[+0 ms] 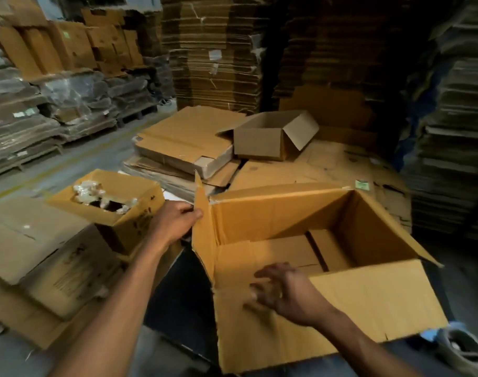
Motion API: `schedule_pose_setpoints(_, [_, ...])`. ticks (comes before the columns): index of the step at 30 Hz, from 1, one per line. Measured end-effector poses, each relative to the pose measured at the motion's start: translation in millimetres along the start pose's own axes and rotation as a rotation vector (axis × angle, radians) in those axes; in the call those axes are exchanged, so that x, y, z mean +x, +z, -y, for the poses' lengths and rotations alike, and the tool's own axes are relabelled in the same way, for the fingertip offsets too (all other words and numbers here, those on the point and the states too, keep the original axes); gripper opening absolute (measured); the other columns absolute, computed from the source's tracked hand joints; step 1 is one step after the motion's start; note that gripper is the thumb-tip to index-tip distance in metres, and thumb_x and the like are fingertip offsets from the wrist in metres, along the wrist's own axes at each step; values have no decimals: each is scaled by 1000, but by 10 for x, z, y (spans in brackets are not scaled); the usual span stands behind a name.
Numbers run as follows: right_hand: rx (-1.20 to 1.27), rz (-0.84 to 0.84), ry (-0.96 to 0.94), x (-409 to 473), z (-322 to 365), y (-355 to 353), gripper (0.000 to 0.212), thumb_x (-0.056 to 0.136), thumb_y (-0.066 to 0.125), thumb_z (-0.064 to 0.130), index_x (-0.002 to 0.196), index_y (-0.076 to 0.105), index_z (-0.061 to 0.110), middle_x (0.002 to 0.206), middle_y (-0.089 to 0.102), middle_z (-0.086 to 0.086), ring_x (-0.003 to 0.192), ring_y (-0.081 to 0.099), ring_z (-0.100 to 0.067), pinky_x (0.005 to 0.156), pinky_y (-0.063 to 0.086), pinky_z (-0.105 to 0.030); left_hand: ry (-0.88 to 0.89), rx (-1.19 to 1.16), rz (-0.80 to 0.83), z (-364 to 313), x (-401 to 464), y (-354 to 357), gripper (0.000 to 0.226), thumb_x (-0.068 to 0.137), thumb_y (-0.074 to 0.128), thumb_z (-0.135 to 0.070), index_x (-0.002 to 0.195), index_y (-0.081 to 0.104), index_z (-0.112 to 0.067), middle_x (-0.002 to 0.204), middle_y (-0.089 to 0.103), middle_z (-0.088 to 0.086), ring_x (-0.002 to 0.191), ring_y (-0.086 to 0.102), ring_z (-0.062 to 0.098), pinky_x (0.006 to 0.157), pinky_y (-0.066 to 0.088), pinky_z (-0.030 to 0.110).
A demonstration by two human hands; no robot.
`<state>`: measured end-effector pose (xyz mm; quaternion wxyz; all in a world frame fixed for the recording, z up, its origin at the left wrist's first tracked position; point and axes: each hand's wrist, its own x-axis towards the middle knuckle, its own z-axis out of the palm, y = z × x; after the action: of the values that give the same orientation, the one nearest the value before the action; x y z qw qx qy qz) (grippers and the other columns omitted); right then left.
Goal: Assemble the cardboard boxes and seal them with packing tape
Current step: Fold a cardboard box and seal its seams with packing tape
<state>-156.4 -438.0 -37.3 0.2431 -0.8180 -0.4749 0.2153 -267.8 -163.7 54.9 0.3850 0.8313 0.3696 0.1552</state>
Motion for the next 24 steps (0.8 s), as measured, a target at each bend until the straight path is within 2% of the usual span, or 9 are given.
schedule_pose_setpoints(1, [2, -126, 37, -72, -130, -24, 54, 87, 59, 75, 129, 63, 41, 129, 58, 23, 121, 49, 0, 102, 45, -27, 6, -1, -58, 22, -56, 125, 11, 96, 69, -39, 95, 74, -28, 93, 72, -4, 92, 69, 19, 75, 52, 32])
schedule_pose_setpoints(3, [23, -352, 158, -229, -419, -95, 43, 90, 62, 66, 123, 68, 39, 124, 60, 21, 117, 51, -3, 98, 46, -30, 48, -47, -89, 24, -238, 488, 45, 93, 67, -55, 132, 66, -31, 123, 70, -2, 111, 64, 19, 91, 52, 39])
schedule_pose_setpoints(5, [64, -551, 319, -409, -758, -183, 32, 91, 66, 58, 117, 70, 39, 120, 59, 19, 115, 53, -7, 97, 50, -36, 116, -84, -28, -72, -484, 885, 76, 89, 63, -70, 153, 46, -33, 146, 57, 1, 130, 56, 22, 106, 48, 48])
schedule_pose_setpoints(7, [171, -747, 469, -611, -1043, -331, 26, 91, 66, 57, 111, 70, 41, 121, 62, 14, 113, 59, -16, 93, 55, -45, 164, -9, 62, -169, -731, 1264, 91, 88, 57, -75, 162, 27, -32, 160, 41, 2, 144, 42, 24, 115, 39, 54])
schedule_pose_setpoints(10, [323, -979, 651, -870, -1466, -552, 20, 92, 69, 53, 107, 71, 40, 121, 67, -1, 105, 66, -25, 89, 56, -45, 226, 325, 97, -204, -959, 1744, 98, 88, 42, -83, 165, 6, -32, 172, 17, 5, 158, 16, 25, 125, 13, 60])
schedule_pose_setpoints(14, [647, -1031, 849, -1000, -1916, -787, 44, 93, 63, 60, 121, 67, 25, 120, 67, -6, 108, 63, -27, 98, 53, -48, 271, 607, 175, -55, -1037, 2088, 98, 91, 21, -85, 165, 0, -25, 172, 7, 14, 160, 0, 29, 122, -2, 64])
schedule_pose_setpoints(18, [913, -1035, 962, -947, -2288, -970, 69, 80, 66, 68, 120, 71, 12, 115, 70, -8, 107, 63, -30, 96, 50, -44, 334, 721, 131, 121, -1079, 2211, 94, 93, 14, -83, 165, 17, -23, 172, 14, 15, 160, 4, 29, 124, -5, 61])
schedule_pose_setpoints(21, [988, -993, 980, -814, -2471, -1112, 71, 79, 69, 68, 122, 68, 12, 117, 68, -10, 106, 63, -32, 100, 51, -48, 368, 735, 111, 166, -1091, 2258, 92, 93, 11, -82, 163, 27, -23, 171, 16, 15, 160, 8, 28, 123, -4, 59])
schedule_pose_setpoints(24, [1073, -1008, 940, -707, -2345, -1239, 71, 81, 72, 60, 134, 59, 15, 124, 65, -6, 110, 61, -31, 102, 49, -49, 373, 771, 123, 199, -1092, 2267, 93, 93, 7, -82, 164, 22, -24, 171, 12, 14, 160, 4, 28, 123, -5, 58])
